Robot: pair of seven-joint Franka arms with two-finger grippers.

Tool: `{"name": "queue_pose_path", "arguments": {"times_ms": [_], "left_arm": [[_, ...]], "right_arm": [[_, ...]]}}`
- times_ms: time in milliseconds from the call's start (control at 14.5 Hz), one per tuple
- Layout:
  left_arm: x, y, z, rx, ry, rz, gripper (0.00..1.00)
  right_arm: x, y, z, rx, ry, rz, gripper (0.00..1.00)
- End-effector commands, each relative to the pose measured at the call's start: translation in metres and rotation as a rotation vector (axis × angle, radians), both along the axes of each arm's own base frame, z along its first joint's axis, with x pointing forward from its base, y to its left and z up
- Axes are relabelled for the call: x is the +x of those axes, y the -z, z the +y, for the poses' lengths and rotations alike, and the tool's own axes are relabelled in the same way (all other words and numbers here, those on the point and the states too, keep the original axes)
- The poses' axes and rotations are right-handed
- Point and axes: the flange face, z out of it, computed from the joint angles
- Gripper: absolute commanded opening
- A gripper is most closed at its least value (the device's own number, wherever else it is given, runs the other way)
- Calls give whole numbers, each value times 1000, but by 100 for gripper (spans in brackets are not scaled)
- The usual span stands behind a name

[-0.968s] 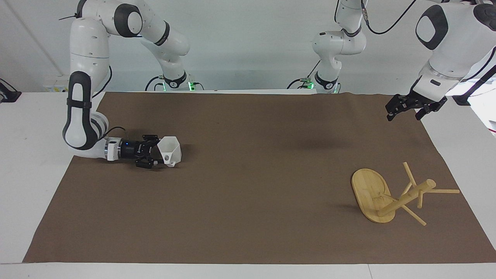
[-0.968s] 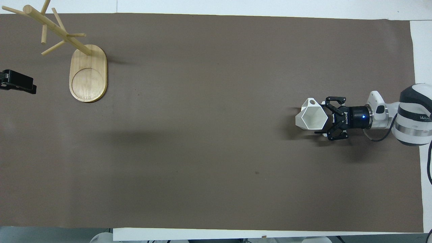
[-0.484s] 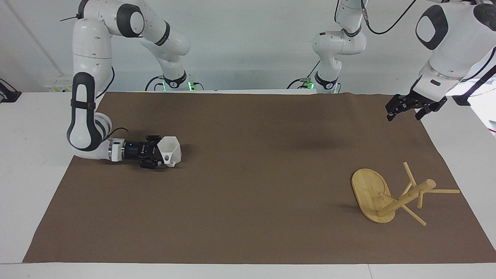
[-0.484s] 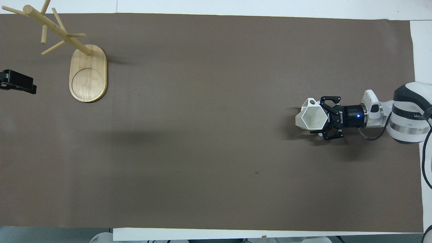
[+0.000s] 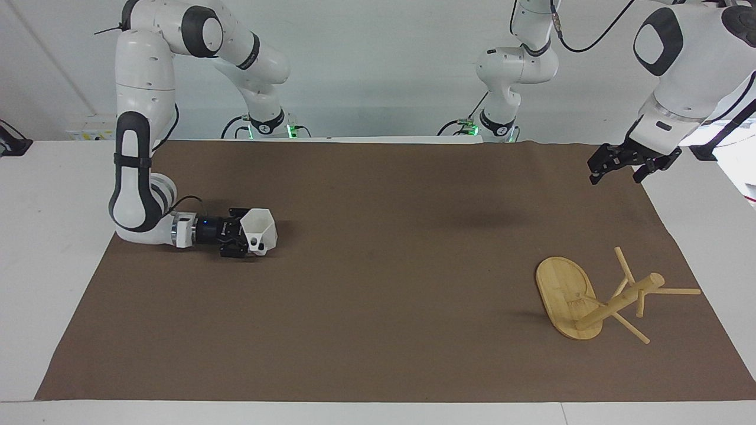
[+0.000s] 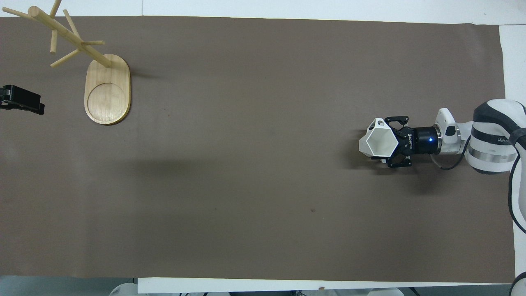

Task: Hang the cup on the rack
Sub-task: 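Lift the cup with the right gripper while the left gripper approaches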

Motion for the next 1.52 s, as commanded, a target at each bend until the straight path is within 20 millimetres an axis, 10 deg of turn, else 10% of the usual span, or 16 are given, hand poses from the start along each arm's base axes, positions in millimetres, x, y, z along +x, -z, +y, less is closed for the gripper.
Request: {"name": "queue_pose_path", "arguments": {"times_ms": [0, 207, 622, 899, 1452], "left_arm": [[-5, -5, 4, 18, 6, -8, 100], [-5, -5, 4, 18, 6, -6, 100], [-5, -5, 3, 18, 6, -8, 100], [-10, -1, -10, 19, 13, 20, 100], [-37, 5, -186, -15, -132, -87, 100]], "right_arm": [[1, -3, 6, -6, 42, -19, 46], [18, -17, 46, 18, 19, 29, 43], [58, -101, 184, 66, 71, -7, 41], [61, -117, 269, 113, 170, 70, 41], [35, -151, 389, -20, 295, 106, 41]]}}
